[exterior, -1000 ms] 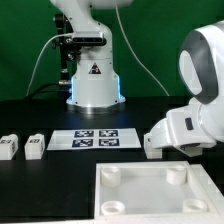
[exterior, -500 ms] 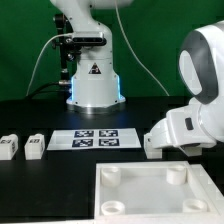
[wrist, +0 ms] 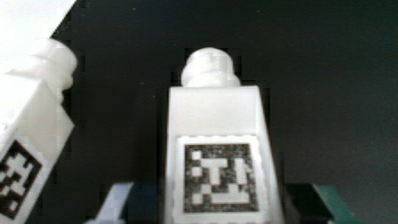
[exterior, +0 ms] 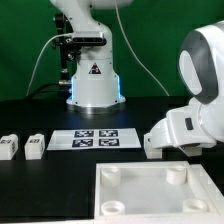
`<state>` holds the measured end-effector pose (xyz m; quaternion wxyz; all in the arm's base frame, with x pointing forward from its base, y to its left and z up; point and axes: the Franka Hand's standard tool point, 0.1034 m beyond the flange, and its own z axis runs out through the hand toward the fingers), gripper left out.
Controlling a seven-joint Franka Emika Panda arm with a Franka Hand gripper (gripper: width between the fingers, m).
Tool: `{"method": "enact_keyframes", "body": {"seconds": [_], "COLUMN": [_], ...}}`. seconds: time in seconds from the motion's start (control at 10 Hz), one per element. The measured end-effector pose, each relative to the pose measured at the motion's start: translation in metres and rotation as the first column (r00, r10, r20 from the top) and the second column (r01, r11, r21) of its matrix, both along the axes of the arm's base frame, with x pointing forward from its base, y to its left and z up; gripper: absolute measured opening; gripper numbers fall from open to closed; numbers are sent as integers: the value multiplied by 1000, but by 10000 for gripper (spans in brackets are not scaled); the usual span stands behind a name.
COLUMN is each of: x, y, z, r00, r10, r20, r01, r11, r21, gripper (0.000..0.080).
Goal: Assemble one leg
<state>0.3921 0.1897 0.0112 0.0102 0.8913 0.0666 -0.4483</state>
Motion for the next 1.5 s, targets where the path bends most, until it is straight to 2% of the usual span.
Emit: {"method": "enact_keyframes", "body": {"seconds": [0.1, 0.3, 0.4, 0.5, 0.6, 0.7, 0.8, 1.0, 1.1, 1.2, 1.3, 1.4, 1.5], "x": [12, 33, 47, 68, 75, 79, 95, 110, 125, 119, 125, 136, 163], "y": [-2, -15, -17, -22, -34, -47, -55, -63, -58, -59, -58, -60, -76], "z": [9, 38, 47, 64, 87, 105, 123, 174, 173, 168, 171, 171, 169], "r00": [1000, 997, 991, 959, 923, 907, 871, 795, 716, 670, 577, 476, 375], "r10": [4, -22, -33, -58, -68, -66, -65, -58, -75, -80, -97, -104, -112], "r20": [21, 68, 128, 276, 379, 417, 487, 604, 694, 738, 811, 873, 920], "r01": [-5, 20, 29, 43, 43, 35, 31, 20, 13, 6, -5, -45, -76], "r11": [1000, 1000, 999, 997, 996, 996, 996, 997, 995, 995, 992, 989, 986], "r21": [17, 23, 35, 60, 73, 80, 79, 69, 95, 103, 123, 142, 151], "gripper": [290, 291, 291, 291, 291, 291, 291, 291, 291, 291, 291, 291, 291]}}
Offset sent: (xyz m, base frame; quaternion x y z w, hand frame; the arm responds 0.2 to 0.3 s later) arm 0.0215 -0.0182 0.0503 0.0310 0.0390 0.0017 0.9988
